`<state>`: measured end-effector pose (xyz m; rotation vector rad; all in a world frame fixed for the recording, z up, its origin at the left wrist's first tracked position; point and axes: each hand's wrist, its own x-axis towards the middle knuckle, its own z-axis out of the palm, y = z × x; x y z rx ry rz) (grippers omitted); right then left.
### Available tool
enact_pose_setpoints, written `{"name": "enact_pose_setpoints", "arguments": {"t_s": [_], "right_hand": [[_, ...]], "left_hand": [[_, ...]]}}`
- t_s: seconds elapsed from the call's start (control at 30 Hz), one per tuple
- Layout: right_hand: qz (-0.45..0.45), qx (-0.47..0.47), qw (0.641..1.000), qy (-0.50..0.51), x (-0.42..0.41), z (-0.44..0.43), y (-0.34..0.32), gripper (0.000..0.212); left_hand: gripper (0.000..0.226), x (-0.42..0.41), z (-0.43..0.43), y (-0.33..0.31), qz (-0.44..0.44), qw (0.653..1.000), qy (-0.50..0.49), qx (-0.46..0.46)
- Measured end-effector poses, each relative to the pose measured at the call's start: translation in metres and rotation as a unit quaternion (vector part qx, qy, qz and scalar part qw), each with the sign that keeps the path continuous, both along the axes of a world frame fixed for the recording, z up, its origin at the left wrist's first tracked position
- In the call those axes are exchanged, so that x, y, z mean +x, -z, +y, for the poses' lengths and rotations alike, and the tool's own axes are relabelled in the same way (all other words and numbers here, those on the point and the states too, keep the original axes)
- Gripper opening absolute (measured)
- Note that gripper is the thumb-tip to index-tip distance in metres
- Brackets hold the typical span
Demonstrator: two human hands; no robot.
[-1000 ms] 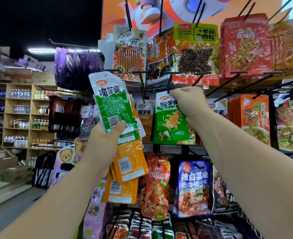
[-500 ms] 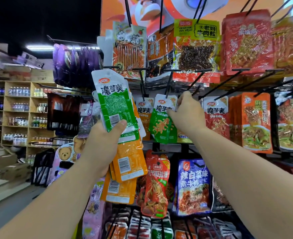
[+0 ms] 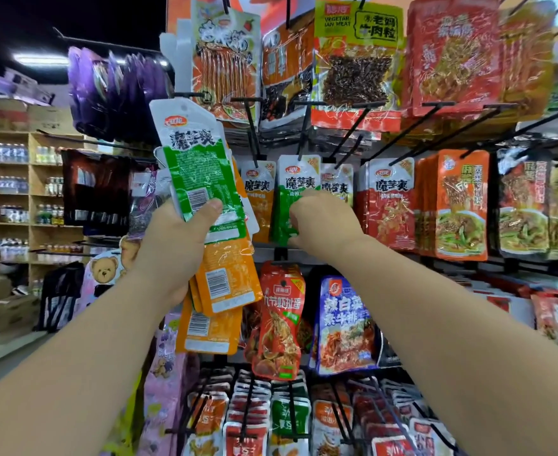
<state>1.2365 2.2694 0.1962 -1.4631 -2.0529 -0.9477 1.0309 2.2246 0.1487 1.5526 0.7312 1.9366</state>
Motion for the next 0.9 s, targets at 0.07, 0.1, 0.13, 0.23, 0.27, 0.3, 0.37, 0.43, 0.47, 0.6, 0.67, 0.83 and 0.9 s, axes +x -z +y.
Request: {"name": "enact_pose_setpoints", "arguments": {"t_s": [0.07, 0.1, 0.13, 0.23, 0.27, 0.3, 0.37, 0.43, 0.47, 0.6, 0.67, 0.83, 0.9], "right_hand": [[0.021, -0.033, 0.999, -0.035, 0.006, -0.003, -0.003, 0.033], [0.043, -0.066, 0.995, -0.06, 0.012, -0.005, -0.004, 0.034], [0.056, -0.093, 0.991, -0.078, 0.017, -0.007, -0.005, 0.034], [0.065, -0.1, 0.989, -0.093, 0.026, -0.009, -0.002, 0.032], [0.081, -0.095, 0.988, -0.096, 0.026, -0.009, -0.001, 0.032], [0.095, -0.091, 0.986, -0.098, 0.024, -0.009, -0.001, 0.031], [0.1, -0.086, 0.988, -0.085, 0.015, -0.011, -0.002, 0.025], [0.094, -0.074, 0.991, -0.06, 0.005, -0.012, -0.001, 0.021], [0.092, -0.055, 0.993, -0.056, 0.002, -0.013, 0.001, 0.019], [0.122, -0.005, 0.989, -0.082, 0.002, -0.018, 0.006, 0.02], [0.124, -0.031, 0.99, -0.063, 0.004, -0.019, 0.004, 0.039], [0.028, -0.008, 0.999, 0.016, -0.009, -0.008, 0.002, 0.041], [0.014, 0.011, 1.0, 0.019, -0.014, -0.005, 0.003, 0.028]], "left_hand": [[0.014, -0.001, 0.001, 0.0, -0.002, 1.0, -0.003, -0.004], [0.014, -0.001, 0.001, 0.0, -0.004, 1.0, -0.001, -0.004], [0.014, -0.001, 0.001, 0.001, -0.005, 1.0, 0.0, -0.006], [0.012, -0.003, 0.003, 0.0, 0.001, 1.0, -0.002, -0.01], [0.012, -0.002, 0.003, 0.0, 0.006, 1.0, -0.003, -0.011], [0.014, -0.003, 0.004, 0.0, 0.008, 1.0, -0.007, -0.009], [0.025, -0.003, 0.002, -0.001, 0.007, 1.0, -0.008, -0.015], [0.045, -0.004, 0.004, 0.0, 0.003, 1.0, 0.0, -0.023], [0.037, -0.004, 0.004, 0.0, 0.005, 1.0, 0.006, -0.019], [0.034, -0.005, 0.006, 0.001, -0.001, 1.0, 0.015, -0.023], [0.048, -0.004, 0.005, 0.0, -0.001, 0.999, 0.014, -0.03], [0.049, -0.005, 0.008, -0.001, -0.007, 0.999, 0.007, -0.035], [0.046, -0.006, 0.009, -0.001, -0.005, 0.999, 0.008, -0.034]]}}
